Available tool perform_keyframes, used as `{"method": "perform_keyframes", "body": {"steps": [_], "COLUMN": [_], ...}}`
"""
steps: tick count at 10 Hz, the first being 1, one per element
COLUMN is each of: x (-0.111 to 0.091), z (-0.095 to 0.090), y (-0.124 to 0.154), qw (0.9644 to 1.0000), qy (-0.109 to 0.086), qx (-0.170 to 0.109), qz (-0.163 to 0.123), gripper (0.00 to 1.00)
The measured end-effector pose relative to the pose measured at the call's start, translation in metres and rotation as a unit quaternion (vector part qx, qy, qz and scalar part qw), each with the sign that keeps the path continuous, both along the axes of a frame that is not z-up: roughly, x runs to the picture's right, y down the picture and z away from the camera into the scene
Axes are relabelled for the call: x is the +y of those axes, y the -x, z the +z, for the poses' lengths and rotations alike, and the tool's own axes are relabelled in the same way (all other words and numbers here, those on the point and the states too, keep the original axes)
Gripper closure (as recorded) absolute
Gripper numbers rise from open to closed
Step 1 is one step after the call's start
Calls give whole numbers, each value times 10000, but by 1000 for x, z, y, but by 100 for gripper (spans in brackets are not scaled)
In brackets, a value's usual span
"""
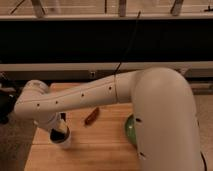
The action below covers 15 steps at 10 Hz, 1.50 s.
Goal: Place the eraser in the ceramic cup
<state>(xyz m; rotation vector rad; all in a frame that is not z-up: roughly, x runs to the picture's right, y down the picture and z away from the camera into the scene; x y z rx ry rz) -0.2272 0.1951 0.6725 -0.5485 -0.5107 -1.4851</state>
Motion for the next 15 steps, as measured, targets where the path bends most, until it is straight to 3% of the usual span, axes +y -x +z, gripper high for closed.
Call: {"method": "perform_keyframes", "body": {"steps": [2, 4, 15], "x": [-1, -1, -7], "z": [1, 1, 1], "y": [-1, -1, -11], "qw": [10000, 9999, 9999], "qy": [20, 36, -22], "qx": [-25, -53, -21], "qz": [54, 80, 168], "gripper": [33, 21, 21]}}
